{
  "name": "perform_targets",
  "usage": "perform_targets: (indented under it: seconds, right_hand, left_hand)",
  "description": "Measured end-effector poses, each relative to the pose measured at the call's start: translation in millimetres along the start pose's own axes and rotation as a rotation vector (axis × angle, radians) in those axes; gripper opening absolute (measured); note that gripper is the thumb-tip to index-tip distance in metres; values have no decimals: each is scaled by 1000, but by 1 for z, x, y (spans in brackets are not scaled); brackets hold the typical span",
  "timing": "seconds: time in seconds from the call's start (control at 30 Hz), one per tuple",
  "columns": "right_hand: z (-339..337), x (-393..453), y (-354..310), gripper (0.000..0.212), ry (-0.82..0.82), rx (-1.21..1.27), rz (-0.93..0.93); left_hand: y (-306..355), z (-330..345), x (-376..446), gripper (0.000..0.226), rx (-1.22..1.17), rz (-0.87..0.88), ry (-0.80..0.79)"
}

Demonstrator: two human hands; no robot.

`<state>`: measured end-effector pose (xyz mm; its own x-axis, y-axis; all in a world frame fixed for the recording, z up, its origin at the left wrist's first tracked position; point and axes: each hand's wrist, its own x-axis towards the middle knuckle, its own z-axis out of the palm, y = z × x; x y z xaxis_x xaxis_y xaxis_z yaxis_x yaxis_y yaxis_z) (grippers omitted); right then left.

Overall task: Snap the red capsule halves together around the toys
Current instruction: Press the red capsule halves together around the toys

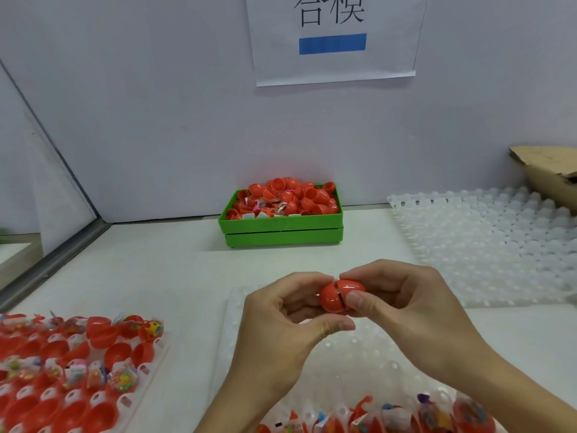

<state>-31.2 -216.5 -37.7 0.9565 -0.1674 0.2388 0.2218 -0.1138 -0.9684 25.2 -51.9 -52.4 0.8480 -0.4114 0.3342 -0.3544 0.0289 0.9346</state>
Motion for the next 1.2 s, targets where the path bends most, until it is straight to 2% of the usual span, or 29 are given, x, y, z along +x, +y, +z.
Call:
perform_targets:
  seconds: [0.13,0.3,0.57,1.2]
  right_hand:
    - [-1,0,0,24,35,-1,-9]
    - [0,0,0,26,0,-10,-11]
    - [1,0,3,28,5,78,32]
    - [-2,0,0,27,0,77,19]
  left_hand:
    - [3,1,-1,41,40,17,0]
    - [7,2,-1,37,30,32,33]
    - [4,2,-1,34,31,35,9]
    - [3,-2,-2,39,91,25,-40]
